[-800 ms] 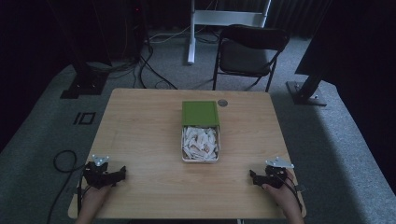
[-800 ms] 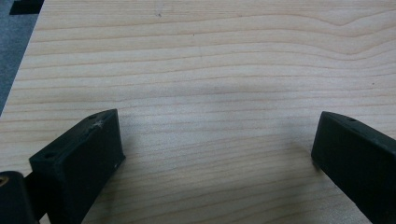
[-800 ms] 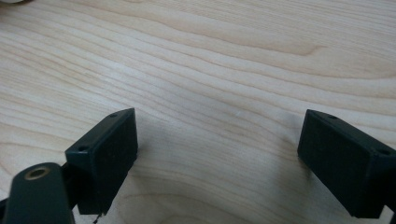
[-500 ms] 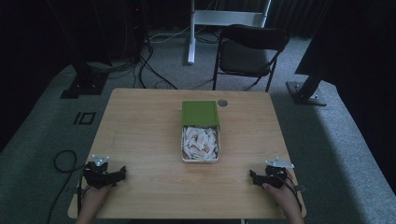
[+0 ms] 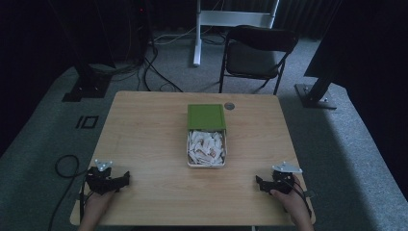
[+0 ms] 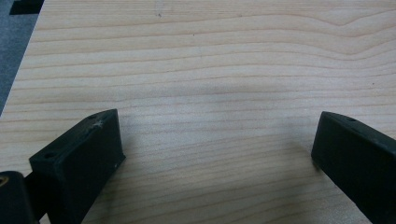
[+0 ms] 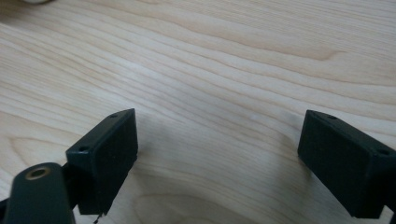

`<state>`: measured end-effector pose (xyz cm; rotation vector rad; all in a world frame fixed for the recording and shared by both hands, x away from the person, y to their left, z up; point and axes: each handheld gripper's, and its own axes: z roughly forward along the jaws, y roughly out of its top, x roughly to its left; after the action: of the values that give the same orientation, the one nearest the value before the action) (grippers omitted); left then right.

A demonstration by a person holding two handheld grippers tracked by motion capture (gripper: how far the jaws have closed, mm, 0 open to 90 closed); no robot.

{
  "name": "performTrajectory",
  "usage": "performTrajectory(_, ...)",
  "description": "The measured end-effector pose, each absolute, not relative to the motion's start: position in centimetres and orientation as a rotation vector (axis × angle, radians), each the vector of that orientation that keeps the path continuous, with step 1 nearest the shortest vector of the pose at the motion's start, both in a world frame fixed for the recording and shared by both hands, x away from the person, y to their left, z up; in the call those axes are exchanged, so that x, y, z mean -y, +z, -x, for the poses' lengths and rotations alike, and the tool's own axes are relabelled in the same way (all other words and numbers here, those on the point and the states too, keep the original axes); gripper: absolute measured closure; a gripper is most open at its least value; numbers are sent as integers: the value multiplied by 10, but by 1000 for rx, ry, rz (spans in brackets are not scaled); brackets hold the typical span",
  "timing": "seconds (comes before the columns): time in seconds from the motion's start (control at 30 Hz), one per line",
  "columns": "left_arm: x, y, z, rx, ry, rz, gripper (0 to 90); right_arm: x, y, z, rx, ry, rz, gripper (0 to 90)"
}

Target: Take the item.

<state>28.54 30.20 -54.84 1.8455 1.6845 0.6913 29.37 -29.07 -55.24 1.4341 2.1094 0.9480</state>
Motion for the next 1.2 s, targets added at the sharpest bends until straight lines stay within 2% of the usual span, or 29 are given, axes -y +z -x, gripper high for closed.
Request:
performTrajectory(0.2,-302,-548,-285,-1684,691,-1846,28,286,-537,-299,-2106,972,-1374,138)
performTrajectory(0.67,-302,-548,-285,-1684,691,-1846,27,274,-497,-316,-2093,1023,-1315,133)
performTrajectory(1.2,-302,-548,-285,-1685,691,-1844,27,241,-456,-333,-2102,1122,-1214,133)
